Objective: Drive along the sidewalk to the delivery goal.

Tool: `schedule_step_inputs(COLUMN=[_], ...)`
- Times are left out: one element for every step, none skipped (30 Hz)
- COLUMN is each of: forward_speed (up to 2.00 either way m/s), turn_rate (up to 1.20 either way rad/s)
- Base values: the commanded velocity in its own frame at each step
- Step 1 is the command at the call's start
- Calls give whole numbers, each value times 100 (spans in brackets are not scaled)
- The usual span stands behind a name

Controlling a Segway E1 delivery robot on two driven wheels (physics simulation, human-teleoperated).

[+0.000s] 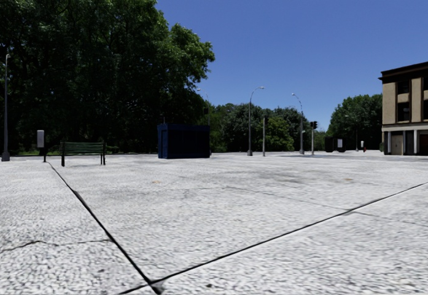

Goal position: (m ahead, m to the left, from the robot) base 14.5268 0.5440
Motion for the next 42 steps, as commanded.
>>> schedule_step_inputs(forward_speed=[200, 200, 200, 200, 200, 200, 200, 200, 200, 200, 200, 200, 200, 200, 200, 200, 200, 200, 200, 200, 200, 200, 200, 200, 200, 200, 200, 200, 200, 200, 200, 200, 200, 200, 200, 200, 200, 200, 200, 200, 200, 200], turn_rate=[0, 0, 0, 3, 8, 15, 19, 20, 20, 20, 20, 20, 20, 20, 20, 20, 19, 10, 5, 4, 4, 0, 0, 0, 0, 0, 0, 0, 0, 0, 0, 0, 0, 0, 0, 0, 0, 0, 0, 0, 0, 0])
